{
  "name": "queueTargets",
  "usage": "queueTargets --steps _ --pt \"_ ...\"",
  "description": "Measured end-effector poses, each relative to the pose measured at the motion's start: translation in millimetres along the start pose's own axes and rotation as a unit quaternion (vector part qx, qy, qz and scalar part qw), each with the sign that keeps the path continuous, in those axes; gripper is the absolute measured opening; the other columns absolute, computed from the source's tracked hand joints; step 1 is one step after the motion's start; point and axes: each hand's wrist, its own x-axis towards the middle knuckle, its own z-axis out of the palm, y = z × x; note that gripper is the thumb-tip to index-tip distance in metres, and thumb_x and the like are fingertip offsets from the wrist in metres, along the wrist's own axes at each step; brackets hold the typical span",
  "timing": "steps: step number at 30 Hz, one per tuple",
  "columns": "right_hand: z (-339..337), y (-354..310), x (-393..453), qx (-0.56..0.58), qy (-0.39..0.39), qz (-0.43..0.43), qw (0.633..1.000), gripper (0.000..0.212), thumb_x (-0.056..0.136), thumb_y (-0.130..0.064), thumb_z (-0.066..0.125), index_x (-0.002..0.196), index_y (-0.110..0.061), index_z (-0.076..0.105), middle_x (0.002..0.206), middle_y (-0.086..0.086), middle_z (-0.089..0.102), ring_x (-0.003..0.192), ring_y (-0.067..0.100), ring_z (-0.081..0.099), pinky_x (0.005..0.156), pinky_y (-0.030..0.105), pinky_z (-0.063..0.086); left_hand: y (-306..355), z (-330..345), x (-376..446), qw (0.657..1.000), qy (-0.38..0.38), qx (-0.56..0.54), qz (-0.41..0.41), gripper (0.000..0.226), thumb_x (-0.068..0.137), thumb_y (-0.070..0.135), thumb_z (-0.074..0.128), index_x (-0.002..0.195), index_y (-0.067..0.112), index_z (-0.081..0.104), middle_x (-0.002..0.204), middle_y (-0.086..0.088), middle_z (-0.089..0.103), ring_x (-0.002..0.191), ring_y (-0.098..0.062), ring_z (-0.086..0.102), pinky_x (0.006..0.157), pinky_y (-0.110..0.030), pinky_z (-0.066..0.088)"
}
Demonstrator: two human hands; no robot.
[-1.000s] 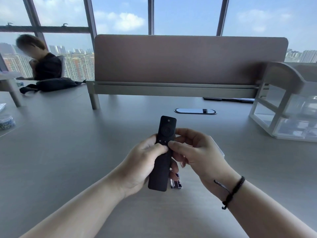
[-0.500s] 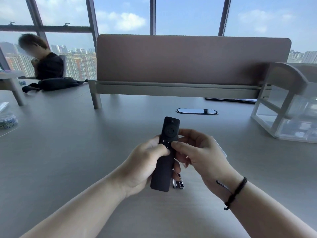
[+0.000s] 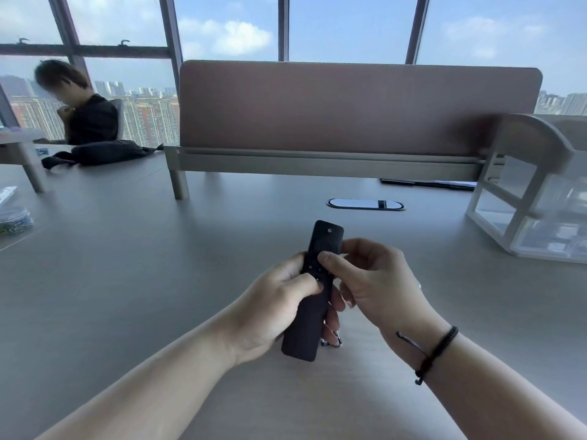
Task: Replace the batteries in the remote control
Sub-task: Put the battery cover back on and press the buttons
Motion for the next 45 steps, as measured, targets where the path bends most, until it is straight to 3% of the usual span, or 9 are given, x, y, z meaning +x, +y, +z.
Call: queueTargets --steps 5,9,14,19,25,28,34,41,45 --pt "-0.6 -2.7 -2.1 -0.004 0.009 -0.008 1.0 0.011 0.087 -0.009 0.071 0.076 -0.006 0.069 0.037 -0.004 0.054 0.025 0.007 0.042 0.035 0.012 0.032 -0.8 -1.0 0.2 1.0 -0.012 -0.002 -0.007 0.029 0.087 0.006 0.043 0.112 -0.001 0.054 0.085 -0.023 0.06 0.065 -0.032 0.058 0.061 -0.044 0.054" --pt "-0.3 -0.5 -0.1 -0.016 0.013 -0.007 1.0 0.009 0.085 -0.014 0.073 0.076 -0.011 0.071 0.043 -0.006 0.059 0.031 0.002 0.047 0.04 0.012 0.035 0.1 -1.5 0.0 1.0 -0.006 0.006 0.004 0.02 0.093 0.001 0.039 0.106 0.0 0.055 0.081 -0.022 0.06 0.062 -0.032 0.057 0.06 -0.043 0.053" --pt "-2.0 1.9 2.1 -0.026 0.012 -0.005 1.0 0.007 0.08 -0.019 0.077 0.079 -0.013 0.073 0.049 -0.005 0.063 0.036 0.001 0.05 0.043 0.013 0.037 0.9 -2.3 -0.3 1.0 -0.01 0.003 -0.006 0.026 0.087 0.011 0.042 0.106 -0.002 0.054 0.072 -0.02 0.06 0.056 -0.031 0.055 0.054 -0.038 0.05" --pt "-0.5 5.0 3.1 -0.039 0.022 0.004 0.999 0.009 0.08 -0.019 0.077 0.08 -0.012 0.072 0.042 -0.006 0.054 0.034 0.003 0.045 0.046 0.018 0.035 -1.9 -3.4 0.0 1.0 0.005 0.015 -0.01 0.02 0.099 0.002 0.036 0.108 -0.002 0.054 0.075 -0.019 0.059 0.062 -0.03 0.054 0.055 -0.037 0.05" --pt "-2.5 3.6 2.9 -0.031 0.016 0.0 0.999 0.009 0.079 -0.018 0.077 0.075 -0.012 0.071 0.046 -0.002 0.049 0.039 0.01 0.038 0.049 0.027 0.032 -1.4 -1.4 -0.6 1.0 -0.008 0.017 -0.005 0.017 0.094 0.008 0.041 0.104 0.004 0.055 0.077 -0.02 0.058 0.061 -0.031 0.054 0.057 -0.04 0.05" --pt "-2.1 2.9 1.3 -0.037 0.013 0.006 0.999 0.009 0.08 -0.019 0.075 0.075 -0.013 0.072 0.043 -0.006 0.052 0.035 0.007 0.041 0.047 0.024 0.034 -1.4 -2.7 -0.2 1.0 -0.007 0.023 -0.003 0.017 0.097 0.007 0.04 0.106 0.002 0.053 0.077 -0.021 0.057 0.064 -0.033 0.052 0.055 -0.039 0.049" --pt "-1.2 -3.1 -0.6 -0.017 0.016 0.017 1.0 0.028 0.087 -0.021 0.068 0.059 -0.018 0.065 0.043 0.0 0.051 0.039 0.011 0.04 0.045 0.02 0.033 -0.4 -2.9 -0.2 0.999 -0.011 0.044 0.016 0.021 0.092 0.009 0.04 0.104 -0.002 0.053 0.071 -0.019 0.057 0.055 -0.031 0.049 0.052 -0.036 0.046" --pt "-0.8 -4.7 -0.4 0.021 -0.011 0.016 1.0 0.032 0.092 -0.01 0.058 0.061 -0.01 0.065 0.045 0.007 0.052 0.045 0.021 0.038 0.045 0.027 0.031 -2.4 -5.1 2.3 1.0 0.008 0.009 0.011 0.02 0.092 0.002 0.04 0.098 -0.01 0.055 0.071 -0.023 0.055 0.052 -0.031 0.049 0.049 -0.037 0.045" --pt "-2.0 -3.6 -0.7 -0.003 -0.018 -0.007 1.0 0.029 0.093 -0.011 0.058 0.068 -0.001 0.068 0.044 0.004 0.054 0.043 0.017 0.04 0.044 0.022 0.032 -7.1 -4.2 5.4 0.999 0.04 0.005 0.014 0.022 0.087 0.003 0.043 0.096 -0.011 0.057 0.066 -0.022 0.055 0.049 -0.031 0.048 0.047 -0.038 0.043"
